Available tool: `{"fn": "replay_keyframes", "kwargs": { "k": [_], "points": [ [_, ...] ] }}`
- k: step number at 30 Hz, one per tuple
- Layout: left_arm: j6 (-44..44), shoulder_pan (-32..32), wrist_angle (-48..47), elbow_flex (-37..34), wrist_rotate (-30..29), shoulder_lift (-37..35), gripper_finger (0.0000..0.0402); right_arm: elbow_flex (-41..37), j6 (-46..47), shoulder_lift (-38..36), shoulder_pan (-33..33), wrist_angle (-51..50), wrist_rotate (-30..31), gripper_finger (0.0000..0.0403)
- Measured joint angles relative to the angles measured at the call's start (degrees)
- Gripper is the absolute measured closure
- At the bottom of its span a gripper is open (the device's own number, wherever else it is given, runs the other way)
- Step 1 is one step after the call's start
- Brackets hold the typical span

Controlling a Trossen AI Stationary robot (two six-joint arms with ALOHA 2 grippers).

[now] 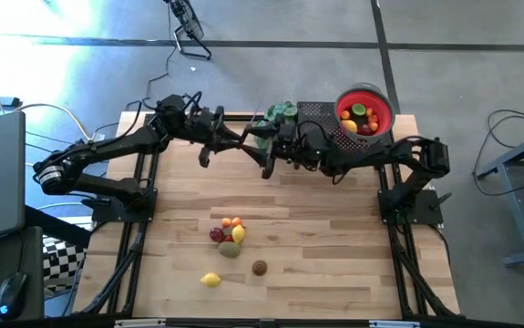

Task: Pick & Place Fruit
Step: Put the black knife on the shelf

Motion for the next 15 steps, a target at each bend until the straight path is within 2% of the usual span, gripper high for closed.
{"fn": "replay_keyframes", "kwargs": {
  "k": [5, 15],
  "points": [
    [0.0, 0.0, 0.1, 0.0, -0.4, 0.0, 0.0334, 0.5, -0.1, -0.1, 0.0, -1.3, 1.7, 0.0164],
    [0.4, -0.9, 0.5, 0.0, -2.9, 0.0, 0.0334, 0.5, 0.1, -0.1, 0.0, -2.8, 1.7, 0.0228]
  ]
}}
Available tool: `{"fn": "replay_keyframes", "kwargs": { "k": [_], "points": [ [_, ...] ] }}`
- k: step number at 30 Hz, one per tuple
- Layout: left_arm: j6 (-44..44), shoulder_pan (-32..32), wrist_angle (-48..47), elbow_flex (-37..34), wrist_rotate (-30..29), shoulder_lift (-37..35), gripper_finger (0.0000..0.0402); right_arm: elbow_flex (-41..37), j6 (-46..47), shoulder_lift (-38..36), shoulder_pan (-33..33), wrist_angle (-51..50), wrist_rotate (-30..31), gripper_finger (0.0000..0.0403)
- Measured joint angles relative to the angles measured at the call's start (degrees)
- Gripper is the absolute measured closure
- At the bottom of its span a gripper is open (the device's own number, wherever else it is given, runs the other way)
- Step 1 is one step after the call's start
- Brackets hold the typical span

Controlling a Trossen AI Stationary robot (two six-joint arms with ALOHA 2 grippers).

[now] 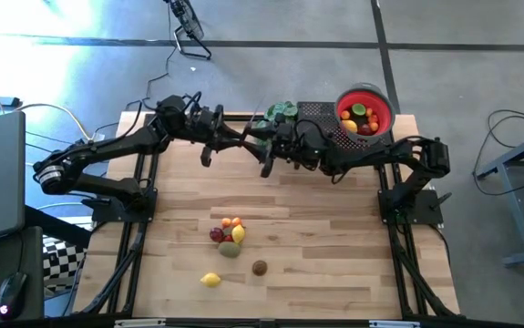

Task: Pick & Place Fruit
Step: Put the black knife on the shelf

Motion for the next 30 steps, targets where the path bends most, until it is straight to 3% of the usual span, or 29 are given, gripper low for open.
{"fn": "replay_keyframes", "kwargs": {
  "k": [13, 30],
  "points": [
    [1.3, -1.7, 0.0, 0.0, -2.0, 0.0, 0.0334, 0.0, -0.2, 0.0, 0.0, 0.2, -0.2, 0.0331],
    [1.1, -1.7, 0.0, 0.0, -3.5, 0.0, 0.0325, 0.0, 0.2, 0.0, 0.0, 0.2, 0.1, 0.0331]
  ]
}}
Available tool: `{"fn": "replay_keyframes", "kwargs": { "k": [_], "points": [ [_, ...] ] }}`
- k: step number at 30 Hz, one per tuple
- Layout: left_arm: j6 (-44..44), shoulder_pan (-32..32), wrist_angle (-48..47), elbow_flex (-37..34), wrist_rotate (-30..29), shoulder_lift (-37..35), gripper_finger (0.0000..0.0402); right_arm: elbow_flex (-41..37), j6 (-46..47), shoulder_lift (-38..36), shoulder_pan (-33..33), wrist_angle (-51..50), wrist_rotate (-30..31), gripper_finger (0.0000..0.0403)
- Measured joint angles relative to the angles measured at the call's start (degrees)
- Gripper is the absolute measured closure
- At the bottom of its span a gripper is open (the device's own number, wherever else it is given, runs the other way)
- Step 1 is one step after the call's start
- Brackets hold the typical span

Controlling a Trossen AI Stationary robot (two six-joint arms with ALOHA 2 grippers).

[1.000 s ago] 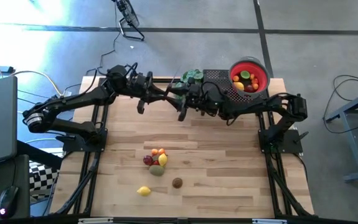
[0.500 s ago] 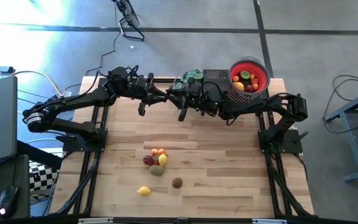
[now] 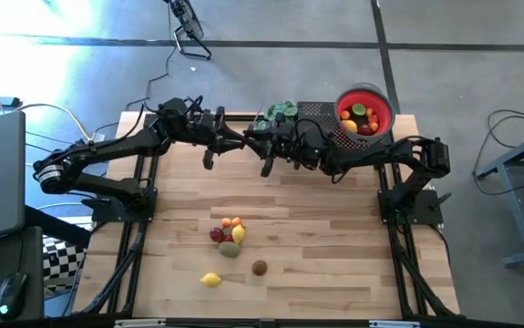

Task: Pick & Place Fruit
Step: Put the black knife on the shelf

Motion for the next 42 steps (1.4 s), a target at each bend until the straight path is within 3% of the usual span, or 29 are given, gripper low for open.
{"fn": "replay_keyframes", "kwargs": {
  "k": [9, 13, 22, 29, 34, 42],
  "points": [
    [0.0, 0.0, -0.2, 0.0, -0.8, 0.0, 0.0206, 0.0, -0.1, 0.0, 0.0, -1.9, 1.5, 0.0331],
    [0.3, 0.7, -0.6, 0.0, -0.2, -1.4, 0.0179, -0.1, -0.1, -1.2, 0.1, -6.4, 3.9, 0.0331],
    [0.0, 5.6, -4.3, 0.0, 1.5, -8.1, 0.0174, 1.7, 1.8, -8.2, 0.0, -25.7, 13.9, 0.0331],
    [0.0, 6.4, -9.4, 0.0, 1.5, -9.2, 0.0174, 16.7, 5.8, -9.4, -1.4, -57.9, 19.0, 0.0331],
    [0.0, 6.4, -10.0, 0.0, 1.5, -9.2, 0.0174, 25.7, 11.4, -8.8, -4.9, -76.9, 19.2, 0.0331],
    [-0.1, 6.4, -11.3, 0.0, 1.5, -9.2, 0.0174, 26.4, 17.6, -7.6, -10.7, -92.9, 17.4, 0.0331]
  ]
}}
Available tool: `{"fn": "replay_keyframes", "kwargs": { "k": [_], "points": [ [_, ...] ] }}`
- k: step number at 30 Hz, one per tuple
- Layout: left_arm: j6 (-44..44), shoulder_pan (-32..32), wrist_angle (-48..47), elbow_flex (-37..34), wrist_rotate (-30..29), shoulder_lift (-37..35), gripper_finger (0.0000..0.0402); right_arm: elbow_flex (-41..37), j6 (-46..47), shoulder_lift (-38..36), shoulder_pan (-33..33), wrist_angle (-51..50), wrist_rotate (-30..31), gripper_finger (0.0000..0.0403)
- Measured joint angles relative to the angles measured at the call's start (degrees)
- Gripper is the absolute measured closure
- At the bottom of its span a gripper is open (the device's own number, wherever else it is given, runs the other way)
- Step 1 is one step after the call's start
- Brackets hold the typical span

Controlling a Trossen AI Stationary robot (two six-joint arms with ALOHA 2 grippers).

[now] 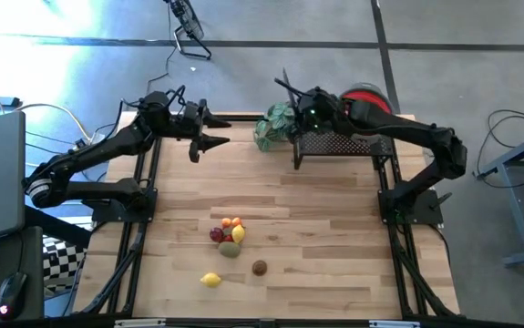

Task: Pick & Place Fruit
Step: Put the black knife on the shelf

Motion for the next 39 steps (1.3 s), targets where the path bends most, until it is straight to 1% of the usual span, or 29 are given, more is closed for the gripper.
{"fn": "replay_keyframes", "kwargs": {
  "k": [3, 9, 12, 17, 22, 27, 32, 39],
  "points": [
    [0.0, 0.0, -0.1, 0.0, 0.0, 0.0, 0.0174, 0.0, 1.5, 1.2, -2.0, -4.7, -1.0, 0.0331],
    [0.0, 0.0, 0.0, 0.0, 0.0, 0.0, 0.0174, 0.0, 1.9, 4.4, -4.7, -8.8, -4.0, 0.0331],
    [0.0, 0.0, 0.0, 0.0, 0.0, 0.0, 0.0174, 1.0, 2.6, 6.6, -4.9, -12.7, -3.0, 0.0331],
    [0.0, 0.0, 0.0, 0.0, -0.4, 0.0, 0.0174, 8.0, 3.8, 11.5, -4.6, -22.9, 0.2, 0.0331],
    [0.0, 0.0, -0.3, 0.0, -0.6, 0.0, 0.0174, 16.3, 4.6, 17.1, -4.9, -32.6, 1.8, 0.0331],
    [0.0, 0.0, -1.8, 0.0, -0.6, 0.0, 0.0174, 21.8, 5.1, 21.8, -5.4, -41.2, 3.6, 0.0331],
    [0.0, 0.0, -3.0, 0.0, -0.6, 0.0, 0.0174, 22.6, 6.7, 23.6, -5.4, -44.0, 3.6, 0.0331],
    [0.0, 0.0, -3.0, 0.0, -0.6, 0.0, 0.0174, 22.6, 9.4, 24.2, -5.5, -44.0, 3.2, 0.0331]
  ]
}}
